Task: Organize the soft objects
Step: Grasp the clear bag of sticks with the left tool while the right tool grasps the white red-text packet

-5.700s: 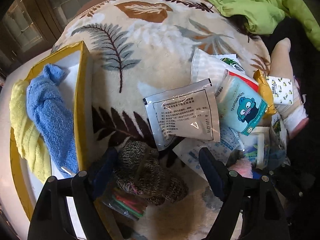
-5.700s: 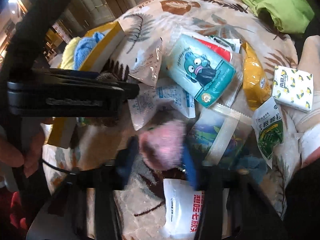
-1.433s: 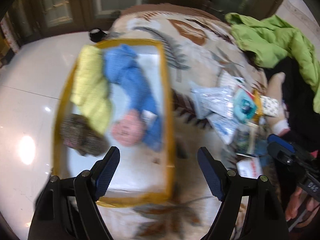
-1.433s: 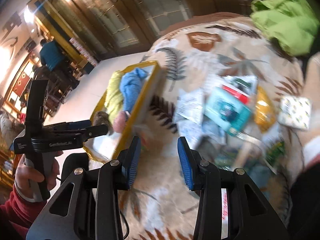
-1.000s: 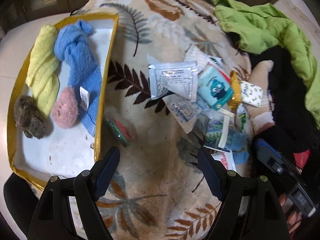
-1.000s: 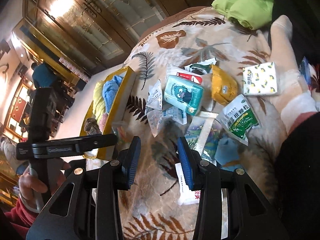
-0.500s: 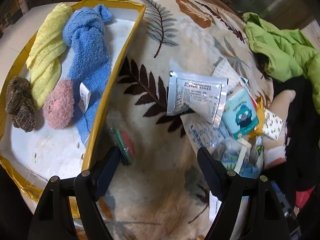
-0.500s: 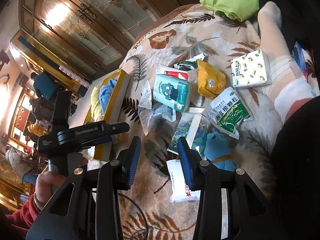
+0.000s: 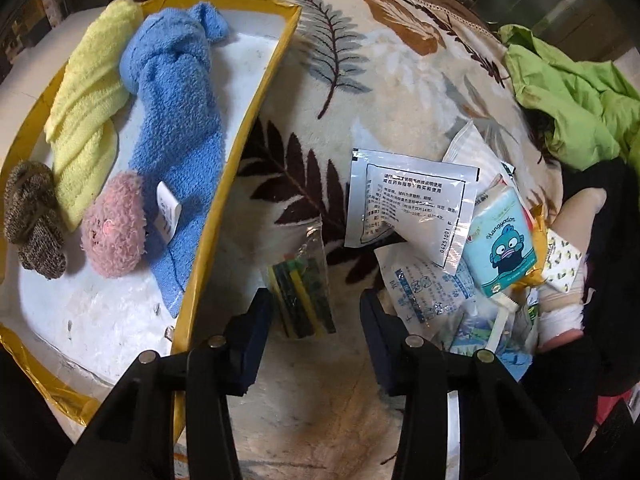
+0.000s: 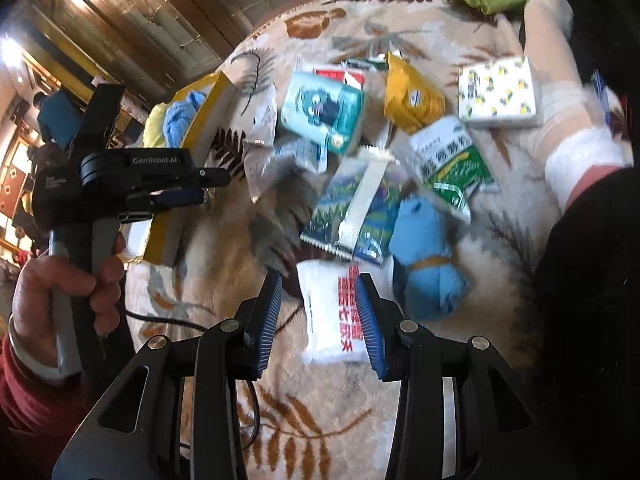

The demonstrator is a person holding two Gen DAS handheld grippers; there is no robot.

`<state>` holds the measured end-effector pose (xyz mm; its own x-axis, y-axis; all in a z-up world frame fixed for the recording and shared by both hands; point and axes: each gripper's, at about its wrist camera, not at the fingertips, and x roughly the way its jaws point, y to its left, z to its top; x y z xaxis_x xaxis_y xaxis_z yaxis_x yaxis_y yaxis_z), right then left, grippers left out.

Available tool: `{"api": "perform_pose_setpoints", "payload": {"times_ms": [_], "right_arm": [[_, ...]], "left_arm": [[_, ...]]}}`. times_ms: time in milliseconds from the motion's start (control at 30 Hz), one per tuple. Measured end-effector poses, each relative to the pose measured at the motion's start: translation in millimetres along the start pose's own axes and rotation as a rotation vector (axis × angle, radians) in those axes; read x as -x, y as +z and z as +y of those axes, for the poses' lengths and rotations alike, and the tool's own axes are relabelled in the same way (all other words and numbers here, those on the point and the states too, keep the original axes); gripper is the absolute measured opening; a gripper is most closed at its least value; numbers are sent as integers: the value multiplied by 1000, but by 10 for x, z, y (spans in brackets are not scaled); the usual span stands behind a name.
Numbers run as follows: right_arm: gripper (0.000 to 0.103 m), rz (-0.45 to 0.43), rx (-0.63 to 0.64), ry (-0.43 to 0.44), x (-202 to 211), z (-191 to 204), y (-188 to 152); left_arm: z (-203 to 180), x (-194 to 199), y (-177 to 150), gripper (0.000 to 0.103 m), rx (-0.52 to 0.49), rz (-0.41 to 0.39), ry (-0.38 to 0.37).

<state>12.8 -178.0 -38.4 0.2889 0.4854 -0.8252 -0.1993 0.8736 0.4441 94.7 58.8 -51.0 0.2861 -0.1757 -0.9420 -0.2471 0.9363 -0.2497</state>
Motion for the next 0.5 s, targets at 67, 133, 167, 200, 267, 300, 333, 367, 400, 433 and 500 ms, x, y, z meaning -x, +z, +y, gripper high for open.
{"api": "perform_pose_setpoints", "payload": {"times_ms": [67,133,167,200,267,300,333,367,400,433,500], "right_arm": [[38,3,-54,37,-14,-84,-24],[38,8,-93,58,-26,-148,-57],[38,10,-97,57,-31,-157,-78],[38,10,-102,51,-33,-162,-98],[38,5,-146,57,-46,-231,-103],[38,5,-166,64,-49,-247,-95],[38,5,-188,76,-53,-283,-90],[38,5,-199,76,-61,-304,-86],[38,10,-196,64,-77,-298,-77],[45,20,-183,37,-102,-273,-71],[62,44,-151,-25,-156,-207,-75]], "left_arm": [[-16,-20,2,44,-7,0,6],[-43,-37,-3,41,-25,-4,18],[-61,-49,-4,39,-36,-4,30],[-73,-67,-9,37,-44,-3,40],[-113,-93,3,32,-54,-2,47],[-120,-98,6,31,-59,-2,51],[-125,-103,9,31,-61,-3,53],[-134,-106,11,31,-64,-3,56],[-164,-114,11,31,-76,-6,65],[-192,-123,11,31,-86,-8,70],[-224,-140,6,31,-97,-9,69]]}}
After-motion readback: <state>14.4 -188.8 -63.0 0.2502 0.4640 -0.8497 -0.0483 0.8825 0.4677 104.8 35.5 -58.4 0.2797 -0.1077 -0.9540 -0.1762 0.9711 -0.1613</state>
